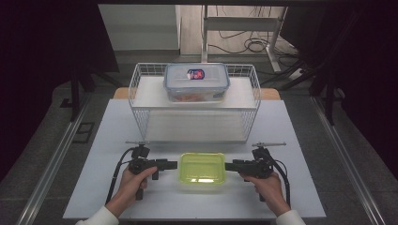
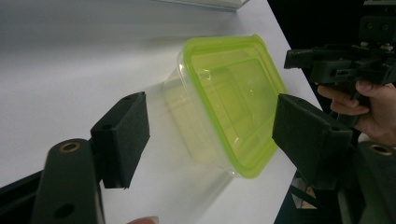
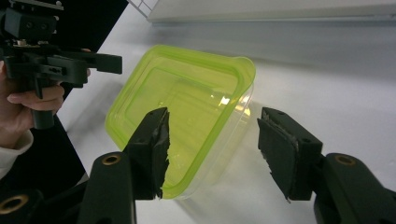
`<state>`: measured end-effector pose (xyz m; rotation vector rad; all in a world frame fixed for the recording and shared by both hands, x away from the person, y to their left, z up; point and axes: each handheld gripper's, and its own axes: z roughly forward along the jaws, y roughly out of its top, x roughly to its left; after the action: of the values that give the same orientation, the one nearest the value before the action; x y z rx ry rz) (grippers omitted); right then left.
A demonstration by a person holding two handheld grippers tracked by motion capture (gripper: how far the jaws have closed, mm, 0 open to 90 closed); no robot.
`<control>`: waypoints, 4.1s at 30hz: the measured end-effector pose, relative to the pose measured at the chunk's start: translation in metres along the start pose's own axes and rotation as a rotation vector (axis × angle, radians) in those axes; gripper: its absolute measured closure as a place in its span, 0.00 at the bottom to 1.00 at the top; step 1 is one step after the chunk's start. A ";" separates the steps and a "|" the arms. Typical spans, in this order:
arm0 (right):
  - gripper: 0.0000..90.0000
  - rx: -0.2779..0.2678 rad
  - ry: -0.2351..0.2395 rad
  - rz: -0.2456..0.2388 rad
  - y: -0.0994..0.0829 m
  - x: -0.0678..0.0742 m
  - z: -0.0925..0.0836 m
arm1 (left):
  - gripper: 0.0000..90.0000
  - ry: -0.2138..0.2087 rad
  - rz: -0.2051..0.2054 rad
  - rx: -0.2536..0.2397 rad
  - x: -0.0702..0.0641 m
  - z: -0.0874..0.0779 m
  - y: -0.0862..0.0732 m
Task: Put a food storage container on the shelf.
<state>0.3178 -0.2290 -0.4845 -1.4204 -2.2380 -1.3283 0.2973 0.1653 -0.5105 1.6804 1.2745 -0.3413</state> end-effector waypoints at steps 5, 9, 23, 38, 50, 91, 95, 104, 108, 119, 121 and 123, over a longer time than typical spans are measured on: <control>0.52 0.008 0.017 0.027 -0.001 -0.003 0.004 | 0.36 -0.008 -0.017 0.027 0.003 0.008 0.000; 0.56 0.022 0.016 0.043 -0.002 -0.005 0.008 | 0.41 -0.017 -0.027 0.049 0.004 0.015 0.000; 0.75 0.051 0.090 0.148 -0.006 -0.017 0.023 | 0.70 -0.104 -0.076 0.119 0.009 0.029 -0.002; 0.90 0.031 0.167 0.217 -0.013 -0.013 0.018 | 0.90 -0.103 -0.039 0.094 0.003 0.022 -0.003; 0.90 -0.001 0.186 0.154 -0.006 0.001 0.006 | 0.90 -0.117 -0.009 0.060 -0.011 0.008 -0.001; 0.90 -0.126 0.161 -0.089 0.075 0.075 -0.040 | 0.91 -0.110 0.111 -0.083 -0.072 -0.062 0.063; 0.90 -0.135 0.159 -0.098 0.083 0.079 -0.045 | 0.91 -0.108 0.116 -0.086 -0.078 -0.067 0.072; 0.90 -0.169 0.158 -0.130 0.110 0.092 -0.058 | 0.91 -0.089 0.158 -0.111 -0.099 -0.083 0.100; 0.90 -0.187 0.159 -0.144 0.122 0.096 -0.064 | 0.91 -0.085 0.182 -0.115 -0.108 -0.089 0.113; 0.90 -0.215 0.170 -0.176 0.154 0.099 -0.078 | 0.91 -0.086 0.203 -0.129 -0.121 -0.095 0.145; 0.90 -0.216 0.170 -0.176 0.159 0.099 -0.080 | 0.91 -0.087 0.208 -0.129 -0.122 -0.095 0.151; 0.90 -0.216 0.172 -0.179 0.165 0.100 -0.082 | 0.91 -0.092 0.207 -0.128 -0.124 -0.097 0.158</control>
<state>0.3726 -0.2028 -0.2839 -1.1347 -2.2054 -1.7246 0.3512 0.1728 -0.2943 1.6511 1.0232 -0.2057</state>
